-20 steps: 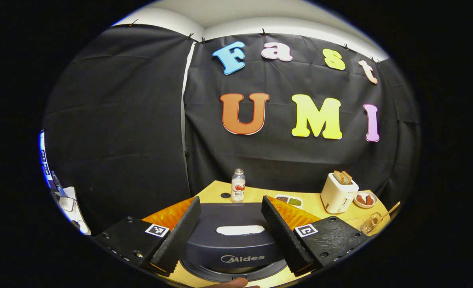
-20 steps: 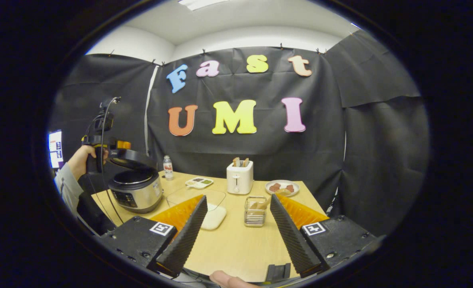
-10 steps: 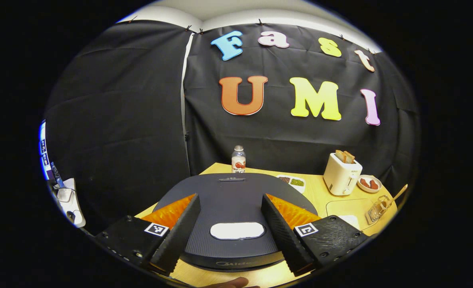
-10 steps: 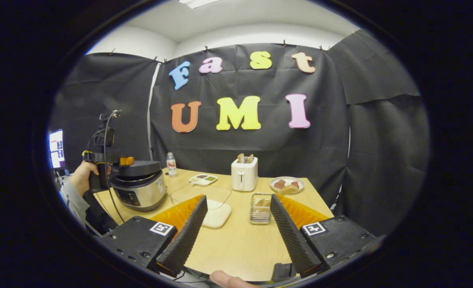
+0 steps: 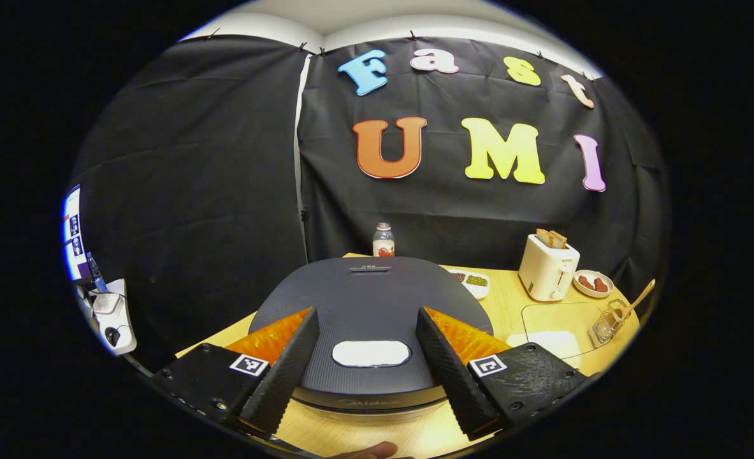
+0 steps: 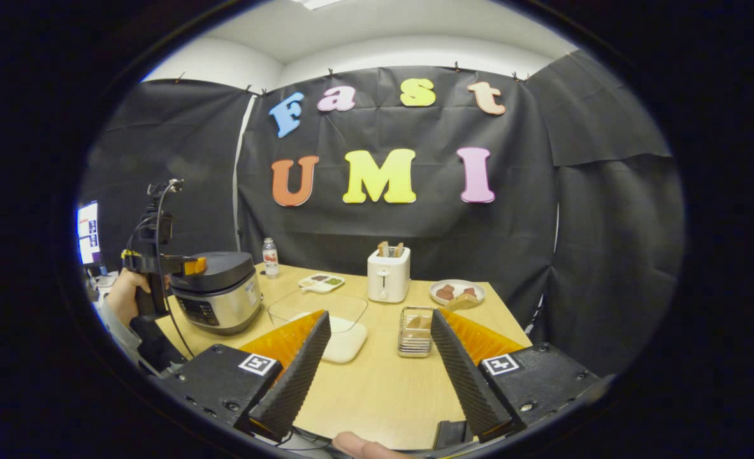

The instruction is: Close the left gripper, press the button to open the rice cooker; take a wooden spoon from the chopstick holder with the right hand, scoop a spoonful of rice and pour it into the rice cooker, then put the wooden spoon back into the chopstick holder.

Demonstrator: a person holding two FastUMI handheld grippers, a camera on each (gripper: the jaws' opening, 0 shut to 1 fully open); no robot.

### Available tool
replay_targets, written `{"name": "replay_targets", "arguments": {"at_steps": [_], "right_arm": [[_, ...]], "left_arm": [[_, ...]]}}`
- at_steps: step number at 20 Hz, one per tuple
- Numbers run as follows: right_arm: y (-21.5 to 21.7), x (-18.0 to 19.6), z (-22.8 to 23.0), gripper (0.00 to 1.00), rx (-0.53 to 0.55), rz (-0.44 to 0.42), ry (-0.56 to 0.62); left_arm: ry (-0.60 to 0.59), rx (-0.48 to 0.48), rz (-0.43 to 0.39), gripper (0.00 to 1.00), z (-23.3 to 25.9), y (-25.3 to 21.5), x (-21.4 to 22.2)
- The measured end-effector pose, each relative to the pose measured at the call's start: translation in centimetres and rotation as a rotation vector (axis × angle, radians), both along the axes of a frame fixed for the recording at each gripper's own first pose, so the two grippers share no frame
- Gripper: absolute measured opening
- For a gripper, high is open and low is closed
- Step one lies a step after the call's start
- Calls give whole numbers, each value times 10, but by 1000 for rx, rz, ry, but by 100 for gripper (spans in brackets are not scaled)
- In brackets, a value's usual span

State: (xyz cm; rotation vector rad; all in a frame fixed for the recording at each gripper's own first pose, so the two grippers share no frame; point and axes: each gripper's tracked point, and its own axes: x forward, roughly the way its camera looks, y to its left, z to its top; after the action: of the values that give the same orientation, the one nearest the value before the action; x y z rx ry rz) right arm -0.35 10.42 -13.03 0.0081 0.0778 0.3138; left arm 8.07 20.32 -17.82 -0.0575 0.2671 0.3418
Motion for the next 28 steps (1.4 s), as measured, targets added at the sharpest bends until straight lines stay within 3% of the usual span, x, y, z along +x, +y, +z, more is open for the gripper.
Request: {"name": "replay_targets", "arguments": {"at_steps": [19, 28], "right_arm": [[7, 0, 1, 100, 12, -18, 2], [-15, -7, 24, 99, 36, -79, -30]], "left_arm": [[-73, 4, 2, 98, -1, -15, -23], [-112, 21, -56, 95, 52, -63, -56]]}}
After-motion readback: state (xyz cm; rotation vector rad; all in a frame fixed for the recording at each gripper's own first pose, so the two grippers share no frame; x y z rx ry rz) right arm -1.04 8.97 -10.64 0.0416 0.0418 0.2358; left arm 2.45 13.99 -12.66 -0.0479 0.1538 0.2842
